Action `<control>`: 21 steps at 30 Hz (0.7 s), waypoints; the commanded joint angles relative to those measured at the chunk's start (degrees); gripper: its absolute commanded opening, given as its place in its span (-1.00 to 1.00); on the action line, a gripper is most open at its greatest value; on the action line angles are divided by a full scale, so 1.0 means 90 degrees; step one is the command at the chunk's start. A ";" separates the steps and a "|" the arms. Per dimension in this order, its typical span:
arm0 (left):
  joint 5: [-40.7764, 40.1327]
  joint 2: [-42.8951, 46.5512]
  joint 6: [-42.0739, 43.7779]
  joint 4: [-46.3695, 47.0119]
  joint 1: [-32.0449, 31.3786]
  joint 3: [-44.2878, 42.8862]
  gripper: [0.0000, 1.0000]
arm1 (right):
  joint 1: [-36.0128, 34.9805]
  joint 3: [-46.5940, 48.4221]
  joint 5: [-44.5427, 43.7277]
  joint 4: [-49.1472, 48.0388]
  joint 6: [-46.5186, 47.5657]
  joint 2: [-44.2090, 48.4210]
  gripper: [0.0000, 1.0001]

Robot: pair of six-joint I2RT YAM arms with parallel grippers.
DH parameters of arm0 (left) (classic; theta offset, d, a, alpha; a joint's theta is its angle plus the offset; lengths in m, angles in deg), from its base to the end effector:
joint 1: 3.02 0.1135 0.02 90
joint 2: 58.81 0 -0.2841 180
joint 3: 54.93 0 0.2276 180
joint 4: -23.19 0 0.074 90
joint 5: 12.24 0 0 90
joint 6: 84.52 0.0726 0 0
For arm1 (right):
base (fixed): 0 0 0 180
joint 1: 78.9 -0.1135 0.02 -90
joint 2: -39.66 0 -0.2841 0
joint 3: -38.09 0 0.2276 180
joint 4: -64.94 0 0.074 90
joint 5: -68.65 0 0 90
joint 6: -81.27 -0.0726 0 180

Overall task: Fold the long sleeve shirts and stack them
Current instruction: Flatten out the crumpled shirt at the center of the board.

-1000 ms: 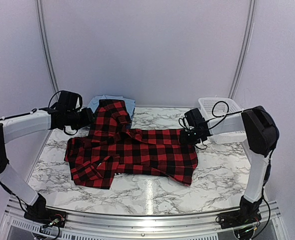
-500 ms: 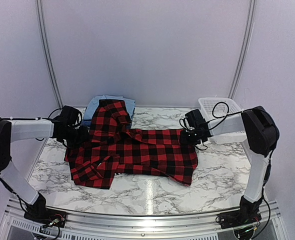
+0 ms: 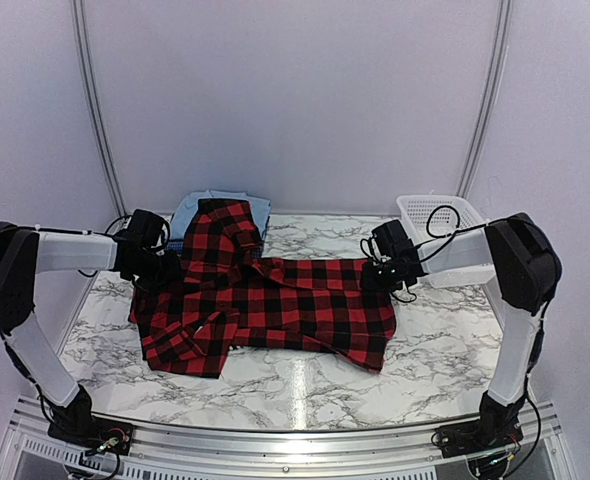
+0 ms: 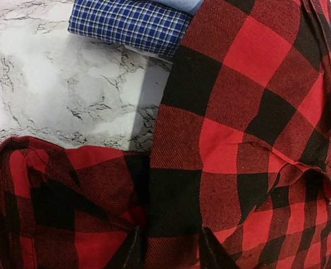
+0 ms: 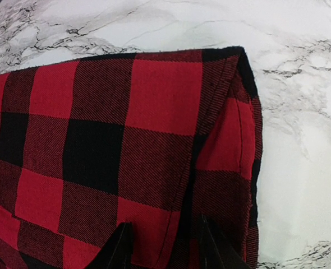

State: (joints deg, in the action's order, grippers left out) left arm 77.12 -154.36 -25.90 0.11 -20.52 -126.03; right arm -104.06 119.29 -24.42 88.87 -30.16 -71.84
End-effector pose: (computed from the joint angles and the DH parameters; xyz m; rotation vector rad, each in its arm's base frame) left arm 0.3375 -0.1056 0.1939 -0.2995 2.4172 -0.3792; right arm 0.3694 0.1692 0.1441 -0.0606 2.5347 0.2612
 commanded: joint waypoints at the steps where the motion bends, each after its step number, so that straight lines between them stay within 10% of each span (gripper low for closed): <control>1: 0.0247 -0.0004 0.0117 0.0097 0.0030 -0.0165 -0.42 | 0.0052 -0.0048 0.0005 0.0089 -0.0112 0.0181 -0.23; 6: 0.0239 0.0058 0.0130 0.0104 0.0030 -0.0159 -0.83 | 0.0052 -0.0039 0.0019 0.0125 -0.0115 0.0205 -0.22; 21: 0.0228 0.0137 0.0167 0.0103 0.0030 -0.0359 -1.00 | 0.0045 -0.0032 0.0129 0.0168 -0.0129 0.0302 -0.33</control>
State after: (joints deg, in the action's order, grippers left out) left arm 78.82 -154.36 -24.94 0.65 -20.52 -127.71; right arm -104.06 118.63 -23.74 89.05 -31.04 -70.97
